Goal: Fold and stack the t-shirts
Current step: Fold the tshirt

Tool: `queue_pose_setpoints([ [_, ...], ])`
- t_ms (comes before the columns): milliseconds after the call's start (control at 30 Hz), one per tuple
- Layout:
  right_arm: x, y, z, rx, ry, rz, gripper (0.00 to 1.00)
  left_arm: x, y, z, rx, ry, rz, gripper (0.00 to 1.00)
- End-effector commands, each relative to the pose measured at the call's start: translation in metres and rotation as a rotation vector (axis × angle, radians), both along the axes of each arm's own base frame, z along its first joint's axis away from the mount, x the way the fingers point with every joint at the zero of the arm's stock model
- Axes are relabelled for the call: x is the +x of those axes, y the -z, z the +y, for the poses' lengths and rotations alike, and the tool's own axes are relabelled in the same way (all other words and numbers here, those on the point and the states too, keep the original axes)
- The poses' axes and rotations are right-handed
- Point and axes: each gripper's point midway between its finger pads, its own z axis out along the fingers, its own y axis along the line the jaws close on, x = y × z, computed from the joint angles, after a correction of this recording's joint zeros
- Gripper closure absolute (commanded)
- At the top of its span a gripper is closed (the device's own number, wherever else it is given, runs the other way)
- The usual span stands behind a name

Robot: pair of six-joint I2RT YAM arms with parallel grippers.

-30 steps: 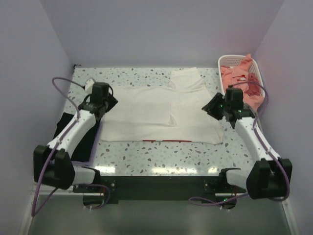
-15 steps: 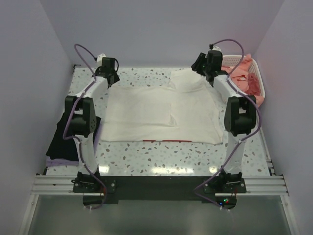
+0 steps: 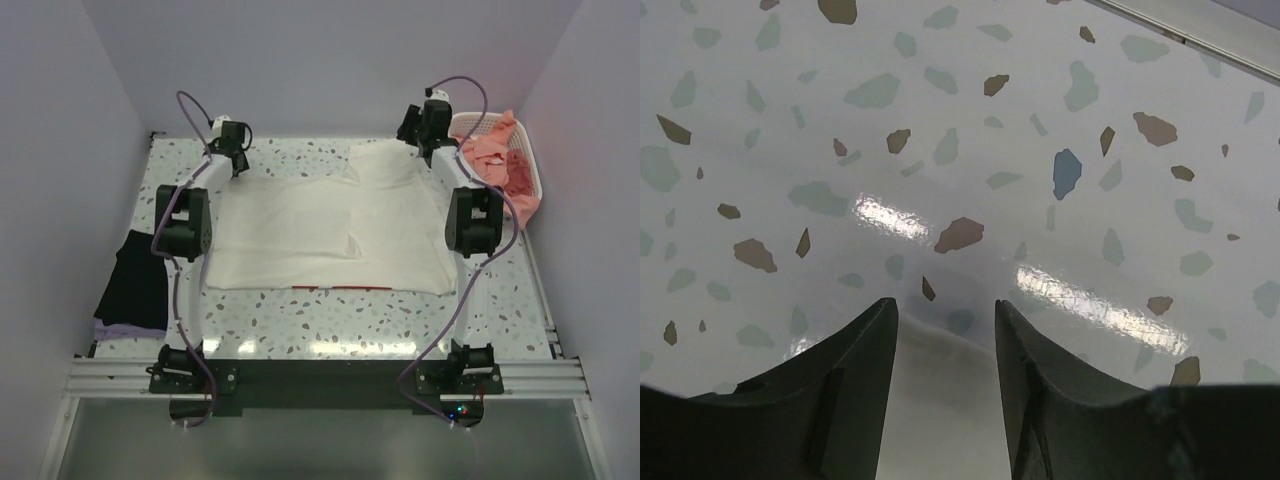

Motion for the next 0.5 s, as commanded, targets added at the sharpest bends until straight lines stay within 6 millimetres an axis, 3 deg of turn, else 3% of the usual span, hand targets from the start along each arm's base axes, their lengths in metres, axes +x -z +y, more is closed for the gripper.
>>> queue_pose_setpoints([
  [0, 0.005, -0.018, -0.01, -0.052, 0.01, -0.052, 0.51, 0.015, -0.007, 0.005, 0.018, -0.008, -0.032, 0.53],
  [467, 0.004, 0.006, -0.023, 0.002, 0.043, 0.026, 0.48, -0.002, 0.01, 0.004, 0.008, -0.039, 0.024, 0.61],
])
